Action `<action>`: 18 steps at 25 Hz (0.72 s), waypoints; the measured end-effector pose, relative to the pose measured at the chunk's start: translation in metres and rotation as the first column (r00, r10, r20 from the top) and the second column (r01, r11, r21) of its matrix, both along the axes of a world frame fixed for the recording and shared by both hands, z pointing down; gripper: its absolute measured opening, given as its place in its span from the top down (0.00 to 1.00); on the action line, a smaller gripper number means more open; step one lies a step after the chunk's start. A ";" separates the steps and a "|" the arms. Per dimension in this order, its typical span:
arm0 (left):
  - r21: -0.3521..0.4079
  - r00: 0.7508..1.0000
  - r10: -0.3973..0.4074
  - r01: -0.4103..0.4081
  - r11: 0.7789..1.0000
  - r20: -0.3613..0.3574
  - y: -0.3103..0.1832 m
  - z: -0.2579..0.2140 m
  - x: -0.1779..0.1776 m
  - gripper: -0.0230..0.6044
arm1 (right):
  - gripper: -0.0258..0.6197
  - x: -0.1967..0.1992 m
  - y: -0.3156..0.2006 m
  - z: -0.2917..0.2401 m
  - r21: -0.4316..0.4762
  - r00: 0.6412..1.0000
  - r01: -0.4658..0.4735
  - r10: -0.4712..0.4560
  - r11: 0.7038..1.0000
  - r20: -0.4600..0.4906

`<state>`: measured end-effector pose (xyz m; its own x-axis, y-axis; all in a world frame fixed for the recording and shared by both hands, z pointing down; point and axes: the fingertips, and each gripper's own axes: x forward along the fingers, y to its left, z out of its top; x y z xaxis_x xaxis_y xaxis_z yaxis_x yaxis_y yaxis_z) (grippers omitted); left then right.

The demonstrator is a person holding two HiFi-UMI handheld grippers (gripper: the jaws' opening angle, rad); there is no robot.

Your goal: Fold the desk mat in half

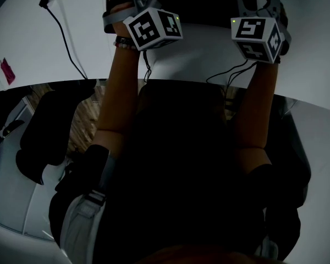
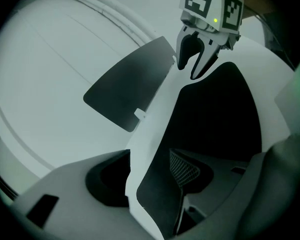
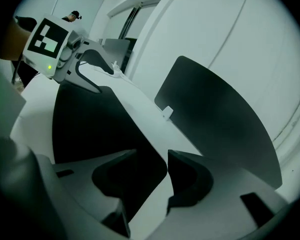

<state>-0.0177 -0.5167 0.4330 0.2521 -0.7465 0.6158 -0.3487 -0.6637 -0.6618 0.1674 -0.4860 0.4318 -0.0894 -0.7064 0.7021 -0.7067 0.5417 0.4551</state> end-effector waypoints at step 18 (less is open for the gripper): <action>0.064 0.997 -0.062 0.065 0.996 -0.052 0.097 -0.083 0.007 0.56 | 0.65 -0.046 0.065 -0.085 0.151 0.978 0.202 -0.208 0.968 0.020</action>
<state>-0.0102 -0.4200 0.3499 0.2319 -0.8003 0.5529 -0.4225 -0.5949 -0.6839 0.1209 -0.4214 0.3473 -0.2657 -0.7657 0.5857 -0.6044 0.6056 0.5176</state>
